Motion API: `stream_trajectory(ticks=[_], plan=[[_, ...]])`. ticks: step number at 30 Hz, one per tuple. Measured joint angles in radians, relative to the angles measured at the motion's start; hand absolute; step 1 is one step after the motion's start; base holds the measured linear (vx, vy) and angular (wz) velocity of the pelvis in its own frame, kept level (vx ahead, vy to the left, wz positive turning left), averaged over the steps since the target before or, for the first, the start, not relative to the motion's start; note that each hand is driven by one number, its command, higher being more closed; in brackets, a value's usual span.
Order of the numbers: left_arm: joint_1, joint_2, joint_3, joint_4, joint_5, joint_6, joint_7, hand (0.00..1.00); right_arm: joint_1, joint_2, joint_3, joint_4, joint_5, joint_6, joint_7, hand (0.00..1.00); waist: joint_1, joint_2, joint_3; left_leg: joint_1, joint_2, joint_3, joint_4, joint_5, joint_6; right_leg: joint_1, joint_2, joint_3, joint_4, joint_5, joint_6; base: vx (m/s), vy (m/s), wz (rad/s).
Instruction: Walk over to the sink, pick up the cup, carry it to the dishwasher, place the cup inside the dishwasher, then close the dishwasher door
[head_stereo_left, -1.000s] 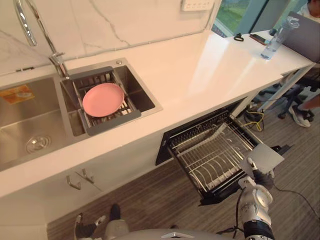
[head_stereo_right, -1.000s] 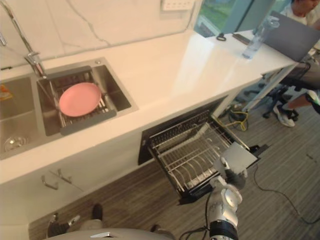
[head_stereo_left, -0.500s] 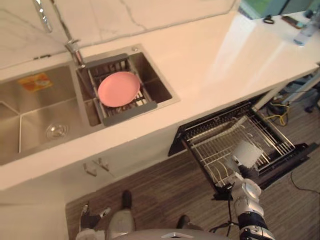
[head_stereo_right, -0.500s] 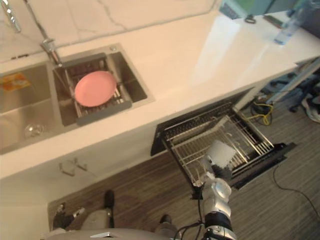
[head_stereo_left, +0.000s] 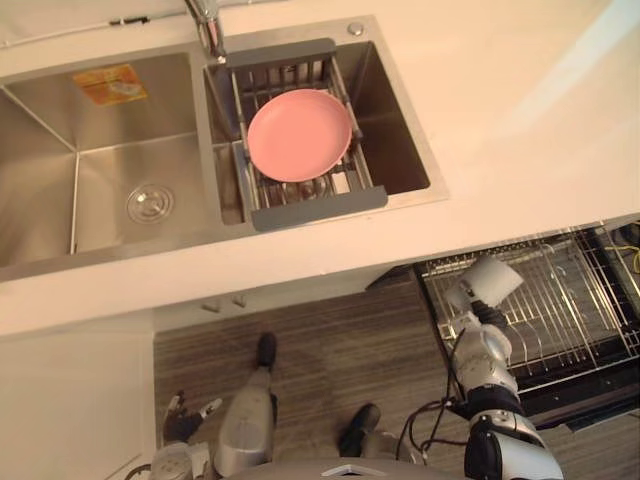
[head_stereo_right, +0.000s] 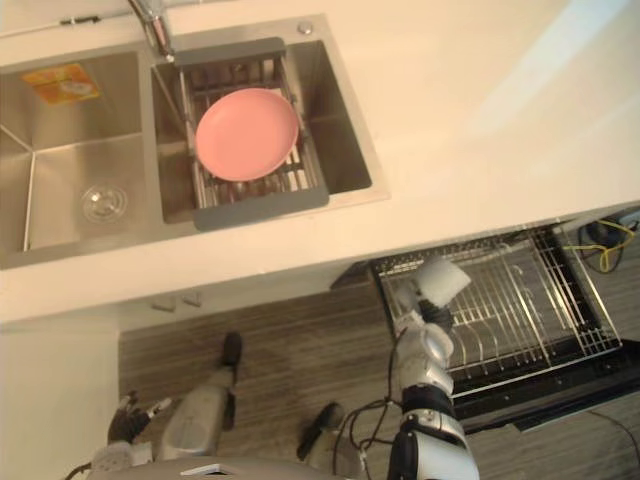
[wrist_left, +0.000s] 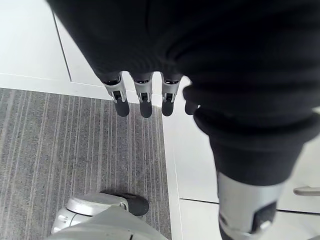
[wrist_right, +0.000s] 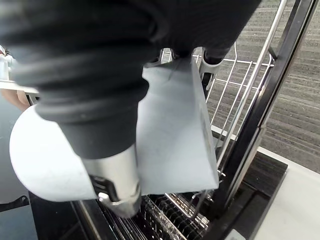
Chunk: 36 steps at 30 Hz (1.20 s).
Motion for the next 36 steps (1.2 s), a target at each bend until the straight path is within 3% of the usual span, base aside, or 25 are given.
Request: stream_trajectory(ticks=[3,7,13,16,22,23,30,36], plan=[[-0.014,0.000,0.000,0.000,-0.006,-0.008,0.001,0.00,-0.005,-0.057,-0.019,0.020,0.037,0.003,-0.031,1.00,0.006,-0.002,0.012,-0.015,0.007,0.077,0.000,0.003,0.013,-0.022,-0.021,0.001,0.033,-0.001,0.000,-0.01,0.078,0.15],[-0.035,0.005,0.003,-0.006,-0.020,-0.009,0.005,0.00,-0.046,-0.089,-0.065,0.030,0.077,0.042,-0.070,1.00,0.017,-0.017,0.033,-0.039,-0.002,0.080,0.002,0.014,0.022,-0.063,-0.038,0.007,0.062,-0.001,0.000,-0.01,0.039,0.01],[-0.037,0.006,-0.002,-0.037,-0.021,-0.012,0.005,0.00,-0.086,-0.146,-0.087,0.083,0.078,0.067,-0.069,1.00,0.016,-0.014,0.050,-0.071,-0.010,0.078,0.006,0.025,0.027,-0.104,-0.050,0.019,0.088,-0.018,-0.001,0.00,0.006,0.02],[-0.039,0.005,-0.007,-0.038,-0.033,-0.012,0.005,0.00,-0.125,-0.193,-0.112,0.136,0.078,0.070,-0.052,1.00,0.013,0.000,0.067,-0.085,-0.014,0.078,0.006,0.032,0.032,-0.121,-0.052,0.028,0.090,-0.024,0.006,-0.03,-0.003,-0.02],[-0.042,0.006,-0.029,-0.038,-0.039,-0.015,0.004,0.00,-0.217,-0.260,-0.109,0.232,0.115,0.117,-0.041,1.00,0.005,0.029,0.102,-0.122,-0.014,0.076,0.006,0.051,0.033,-0.176,-0.055,0.057,0.118,-0.041,0.017,-0.05,-0.004,-0.02],[-0.046,0.005,-0.035,-0.038,-0.040,-0.016,0.004,0.00,-0.224,-0.263,-0.106,0.234,0.117,0.118,-0.041,0.00,0.002,0.034,0.106,-0.127,-0.014,0.073,0.006,0.054,0.033,-0.182,-0.055,0.056,0.122,-0.042,0.017,-0.05,-0.008,0.03],[-0.051,0.015,-0.073,-0.037,-0.058,-0.018,0.005,0.00,-0.296,-0.285,-0.065,0.315,0.144,0.178,-0.011,0.00,-0.013,0.056,0.120,-0.150,-0.021,0.073,0.006,0.074,0.043,-0.232,-0.070,0.086,0.171,-0.059,0.016,-0.01,-0.001,0.01],[-0.052,0.020,-0.101,-0.037,-0.057,-0.022,0.005,0.00,-0.315,-0.290,-0.010,0.342,0.147,0.146,0.058,0.00,-0.025,0.083,0.134,-0.150,-0.023,0.071,0.006,0.078,0.043,-0.236,-0.070,0.106,0.178,-0.063,0.017,0.00,0.000,0.00]])
